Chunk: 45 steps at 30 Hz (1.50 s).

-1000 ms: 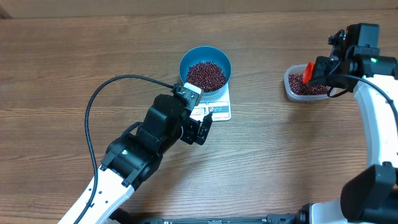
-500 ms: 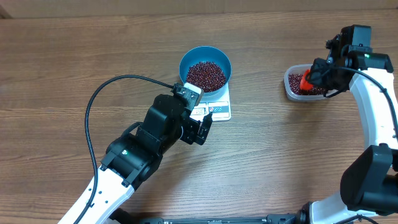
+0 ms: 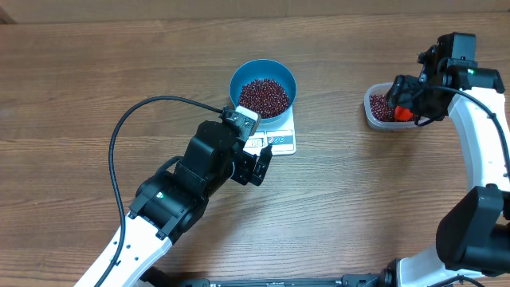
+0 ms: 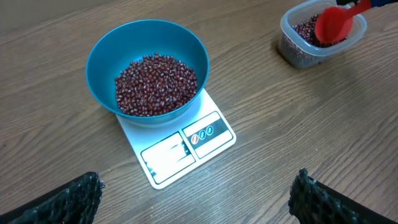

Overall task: Scoop item into bowl and weigh 150g on scale
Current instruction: 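Lower the red scoop into the bean tub and release it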

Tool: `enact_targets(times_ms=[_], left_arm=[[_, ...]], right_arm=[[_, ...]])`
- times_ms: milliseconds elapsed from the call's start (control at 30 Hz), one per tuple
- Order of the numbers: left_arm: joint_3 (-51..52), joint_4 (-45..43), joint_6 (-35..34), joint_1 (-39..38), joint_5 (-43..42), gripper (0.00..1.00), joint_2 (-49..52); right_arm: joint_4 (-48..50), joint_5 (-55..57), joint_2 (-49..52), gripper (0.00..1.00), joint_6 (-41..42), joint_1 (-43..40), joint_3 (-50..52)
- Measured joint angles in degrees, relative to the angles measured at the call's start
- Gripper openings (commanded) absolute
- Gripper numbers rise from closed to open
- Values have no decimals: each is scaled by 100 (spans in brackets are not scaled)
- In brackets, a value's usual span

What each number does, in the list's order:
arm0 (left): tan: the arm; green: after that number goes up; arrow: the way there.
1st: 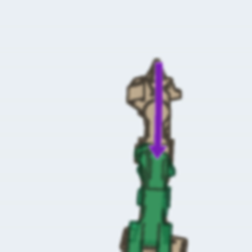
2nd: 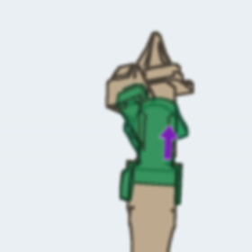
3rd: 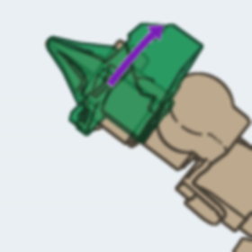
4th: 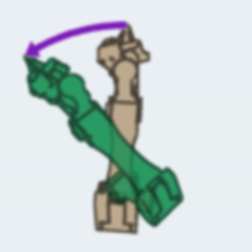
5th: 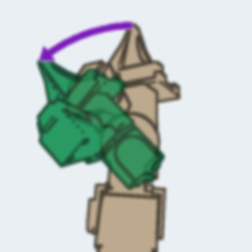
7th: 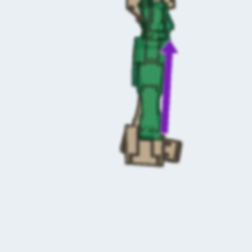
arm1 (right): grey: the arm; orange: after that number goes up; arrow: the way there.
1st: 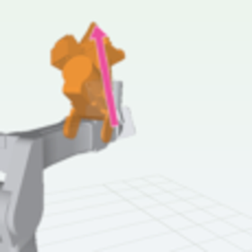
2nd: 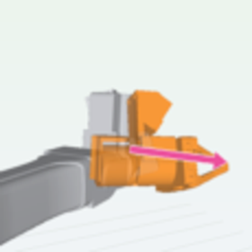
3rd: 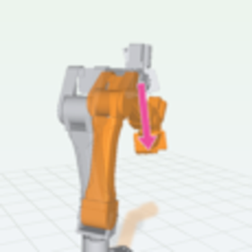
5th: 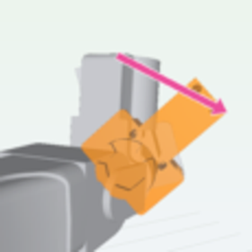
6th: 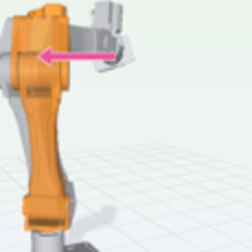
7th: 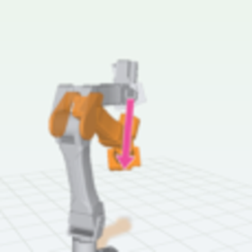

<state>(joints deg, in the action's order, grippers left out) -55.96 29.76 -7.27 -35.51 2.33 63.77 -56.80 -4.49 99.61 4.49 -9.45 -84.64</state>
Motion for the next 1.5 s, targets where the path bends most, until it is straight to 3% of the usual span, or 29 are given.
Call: enact_targets(times_ms=[67, 100, 1000, 1500], left_arm=[[0, 0, 0, 0, 0, 99, 0], [0, 0, 0, 0, 0, 100, 0], [0, 0, 0, 0, -20, 99, 0], [0, 0, 0, 0, -20, 100, 0]], right_arm=[[-50, 0, 0, 96, 22, 0, 0], [-96, 0, 0, 100, 39, 0, 0], [-839, 686, 0, 100, -55, -258, 0], [-1130, -496, 0, 100, -1729, -258, 0]])
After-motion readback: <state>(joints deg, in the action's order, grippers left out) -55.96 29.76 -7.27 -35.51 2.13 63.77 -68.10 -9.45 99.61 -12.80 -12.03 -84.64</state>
